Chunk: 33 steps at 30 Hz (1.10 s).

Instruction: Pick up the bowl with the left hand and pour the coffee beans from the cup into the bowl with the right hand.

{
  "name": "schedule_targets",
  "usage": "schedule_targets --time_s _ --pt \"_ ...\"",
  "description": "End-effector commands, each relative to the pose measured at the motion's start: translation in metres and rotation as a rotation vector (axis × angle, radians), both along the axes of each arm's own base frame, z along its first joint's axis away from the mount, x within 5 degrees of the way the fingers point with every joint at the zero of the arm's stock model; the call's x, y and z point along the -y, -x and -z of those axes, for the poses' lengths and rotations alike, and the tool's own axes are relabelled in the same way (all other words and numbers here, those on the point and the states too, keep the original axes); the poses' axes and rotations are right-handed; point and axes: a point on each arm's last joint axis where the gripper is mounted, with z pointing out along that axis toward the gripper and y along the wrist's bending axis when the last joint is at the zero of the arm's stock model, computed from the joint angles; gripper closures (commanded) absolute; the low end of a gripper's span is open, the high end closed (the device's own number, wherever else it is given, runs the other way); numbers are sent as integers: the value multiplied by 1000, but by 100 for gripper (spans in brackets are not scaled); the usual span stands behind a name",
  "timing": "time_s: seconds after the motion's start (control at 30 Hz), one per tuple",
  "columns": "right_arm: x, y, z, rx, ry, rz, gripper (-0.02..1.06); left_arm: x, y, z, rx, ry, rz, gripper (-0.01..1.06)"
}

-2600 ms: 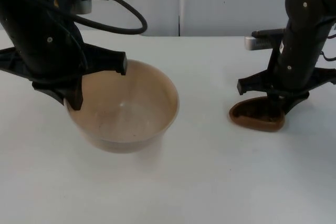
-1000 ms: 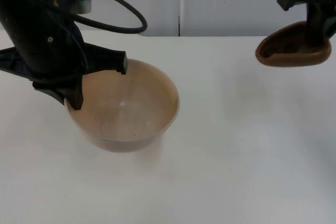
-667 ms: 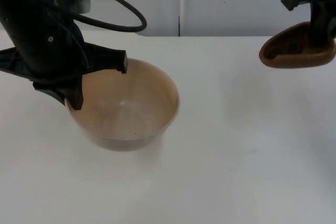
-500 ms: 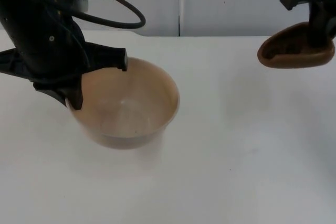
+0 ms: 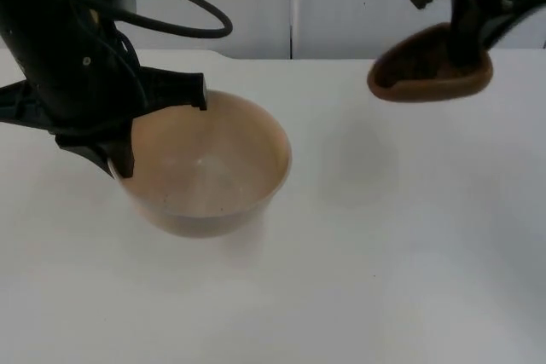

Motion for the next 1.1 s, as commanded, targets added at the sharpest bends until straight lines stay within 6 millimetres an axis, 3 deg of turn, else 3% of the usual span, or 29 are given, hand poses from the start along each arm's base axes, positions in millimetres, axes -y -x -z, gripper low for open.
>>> schedule_targets --time_s 0.0,0.17,0.3,0.57,1.07 --pt "-11 0 -11 29 -17 -27 104 2 0 -3 17 17 -10 105" --pt "-36 -3 -23 42 -20 -75 104 2 0 -3 18 19 -11 105" --pt "-67 -6 -22 44 2 -129 104 2 0 -3 18 19 -11 105" --pt "-104 -1 -13 71 15 -214 104 2 0 -3 16 18 -11 105" --pt "-122 12 -13 222 234 -339 104 2 0 -3 19 17 -10 105"
